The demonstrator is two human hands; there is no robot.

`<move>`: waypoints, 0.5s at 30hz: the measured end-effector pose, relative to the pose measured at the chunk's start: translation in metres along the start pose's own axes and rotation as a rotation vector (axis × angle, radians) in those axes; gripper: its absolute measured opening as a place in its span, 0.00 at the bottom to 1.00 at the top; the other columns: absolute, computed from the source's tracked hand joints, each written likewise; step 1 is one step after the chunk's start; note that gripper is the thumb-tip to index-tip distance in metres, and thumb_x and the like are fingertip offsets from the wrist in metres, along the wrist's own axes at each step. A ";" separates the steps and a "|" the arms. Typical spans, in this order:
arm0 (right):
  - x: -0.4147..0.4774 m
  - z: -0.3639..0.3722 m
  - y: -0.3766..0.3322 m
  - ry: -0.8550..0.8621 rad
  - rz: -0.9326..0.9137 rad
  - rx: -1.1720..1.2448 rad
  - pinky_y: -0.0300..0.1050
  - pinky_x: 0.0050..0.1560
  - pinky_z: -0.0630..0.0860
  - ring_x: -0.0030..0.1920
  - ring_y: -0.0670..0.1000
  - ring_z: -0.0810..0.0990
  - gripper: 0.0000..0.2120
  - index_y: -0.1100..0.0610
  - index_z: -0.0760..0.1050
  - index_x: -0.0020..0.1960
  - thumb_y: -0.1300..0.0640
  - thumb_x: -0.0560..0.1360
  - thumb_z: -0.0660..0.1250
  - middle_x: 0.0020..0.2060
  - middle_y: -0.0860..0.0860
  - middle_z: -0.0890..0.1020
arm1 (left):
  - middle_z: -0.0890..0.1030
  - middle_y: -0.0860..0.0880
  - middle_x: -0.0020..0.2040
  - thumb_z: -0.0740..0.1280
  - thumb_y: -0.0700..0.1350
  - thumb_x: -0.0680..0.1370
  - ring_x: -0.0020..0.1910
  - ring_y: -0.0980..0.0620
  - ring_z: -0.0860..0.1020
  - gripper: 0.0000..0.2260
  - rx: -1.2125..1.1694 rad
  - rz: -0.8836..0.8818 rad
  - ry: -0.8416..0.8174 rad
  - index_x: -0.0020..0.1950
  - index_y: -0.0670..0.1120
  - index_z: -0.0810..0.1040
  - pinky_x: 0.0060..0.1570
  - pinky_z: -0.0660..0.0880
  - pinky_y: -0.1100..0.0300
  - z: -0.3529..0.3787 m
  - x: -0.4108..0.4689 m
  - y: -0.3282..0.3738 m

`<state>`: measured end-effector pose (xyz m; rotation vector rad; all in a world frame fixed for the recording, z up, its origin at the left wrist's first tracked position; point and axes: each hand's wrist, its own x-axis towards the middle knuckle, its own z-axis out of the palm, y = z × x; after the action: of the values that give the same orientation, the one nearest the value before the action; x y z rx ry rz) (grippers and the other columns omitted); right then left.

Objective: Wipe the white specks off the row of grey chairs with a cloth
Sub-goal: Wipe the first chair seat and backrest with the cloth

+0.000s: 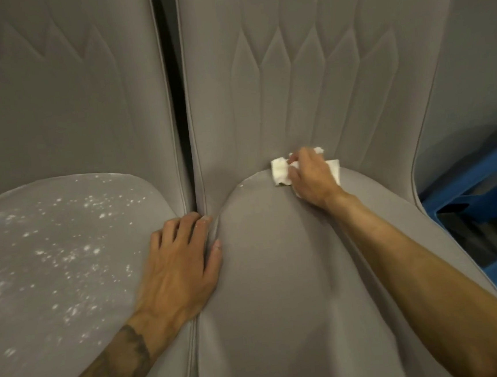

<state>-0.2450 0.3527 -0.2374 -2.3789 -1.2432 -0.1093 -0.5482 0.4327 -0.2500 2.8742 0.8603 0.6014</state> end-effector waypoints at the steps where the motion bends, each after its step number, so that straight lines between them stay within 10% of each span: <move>1: 0.001 -0.002 0.003 0.039 0.083 0.010 0.55 0.62 0.65 0.60 0.64 0.71 0.10 0.67 0.71 0.59 0.62 0.81 0.58 0.58 0.64 0.75 | 0.79 0.44 0.65 0.59 0.54 0.82 0.60 0.42 0.75 0.22 -0.003 -0.001 0.008 0.69 0.43 0.78 0.58 0.73 0.45 0.001 0.000 0.000; 9: -0.002 0.016 -0.047 -0.159 -0.144 0.085 0.53 0.61 0.68 0.60 0.62 0.72 0.10 0.62 0.71 0.59 0.60 0.81 0.58 0.59 0.60 0.76 | 0.78 0.45 0.64 0.60 0.53 0.82 0.60 0.44 0.74 0.20 -0.001 0.030 0.057 0.69 0.45 0.76 0.57 0.71 0.47 0.008 -0.001 -0.006; 15: 0.004 0.014 -0.038 -0.023 0.065 -0.045 0.56 0.55 0.68 0.59 0.65 0.72 0.10 0.66 0.70 0.58 0.61 0.81 0.56 0.58 0.64 0.75 | 0.77 0.46 0.65 0.59 0.54 0.82 0.60 0.45 0.73 0.20 0.006 0.016 0.046 0.69 0.45 0.76 0.58 0.71 0.48 0.011 0.000 -0.006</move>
<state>-0.2745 0.3807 -0.2356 -2.4633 -1.1836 -0.0910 -0.5471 0.4380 -0.2612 2.8857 0.8477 0.6705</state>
